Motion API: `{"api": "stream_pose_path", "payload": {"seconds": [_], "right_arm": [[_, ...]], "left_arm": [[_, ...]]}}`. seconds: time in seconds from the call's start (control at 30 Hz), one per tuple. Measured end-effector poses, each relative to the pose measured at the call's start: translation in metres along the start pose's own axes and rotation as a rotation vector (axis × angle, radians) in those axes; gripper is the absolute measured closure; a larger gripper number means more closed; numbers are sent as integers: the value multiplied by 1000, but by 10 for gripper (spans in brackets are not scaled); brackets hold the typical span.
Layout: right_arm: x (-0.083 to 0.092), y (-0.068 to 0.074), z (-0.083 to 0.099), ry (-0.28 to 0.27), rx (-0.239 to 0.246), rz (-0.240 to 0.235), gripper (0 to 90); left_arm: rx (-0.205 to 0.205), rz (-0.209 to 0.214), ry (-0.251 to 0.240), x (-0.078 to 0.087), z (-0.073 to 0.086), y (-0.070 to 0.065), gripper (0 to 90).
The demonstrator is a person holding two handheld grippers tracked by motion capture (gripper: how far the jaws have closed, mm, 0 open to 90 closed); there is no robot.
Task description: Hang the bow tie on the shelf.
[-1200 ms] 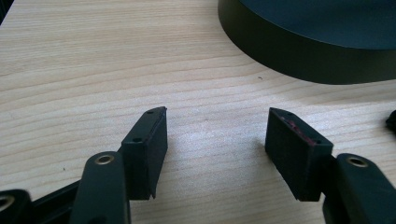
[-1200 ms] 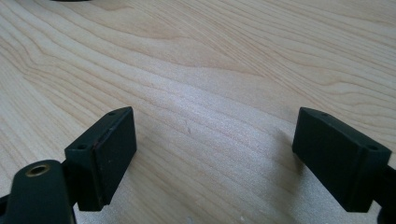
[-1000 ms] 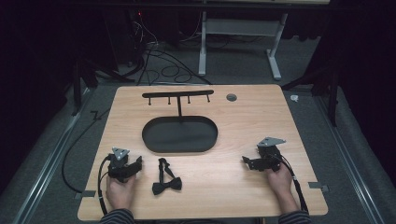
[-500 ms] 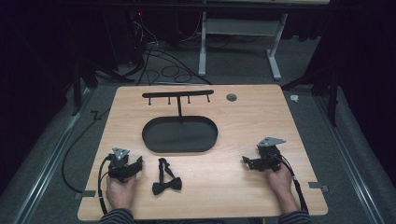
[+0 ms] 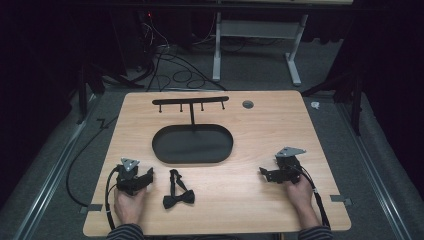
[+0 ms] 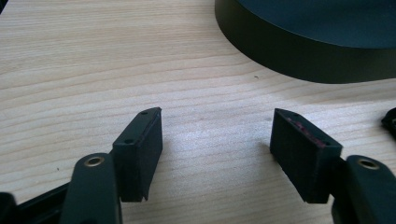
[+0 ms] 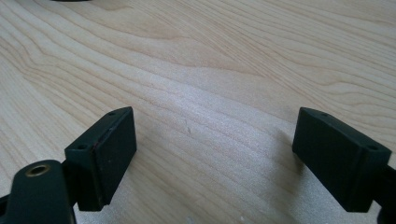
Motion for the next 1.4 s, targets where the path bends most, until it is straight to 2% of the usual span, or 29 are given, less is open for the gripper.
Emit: {"api": "stream_pose_path", "payload": {"seconds": [0.27, 0.5, 0.73, 0.97, 1.2, 1.4], "right_arm": [[0, 0, 0, 0, 0, 0, 144], [0, 0, 0, 0, 0, 0, 144], [0, 0, 0, 0, 0, 0, 144], [0, 0, 0, 0, 0, 0, 144], [0, 0, 0, 0, 0, 0, 144], [0, 0, 0, 0, 0, 0, 144]], "left_arm": [[4, -13, -2, 0, 0, 0, 382], [6, -1, -7, 3, -2, -3, 392], [-17, 28, -22, 8, -9, -11, 401], [-4, 68, -42, 16, -15, -21, 410], [-3, 125, -23, 22, -17, -33, 412], [-23, 153, -14, 26, -20, -44, 412]]}}
Point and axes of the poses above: each handheld gripper's, and its own axes: x roughly backward along the jaws, z roughly out of its underside, y roughly to its left, the point moved 7 cm from there along -x, roughly forward along the jaws, and after that the axes turned 13 degrees about -y, right-handed, at the moved point
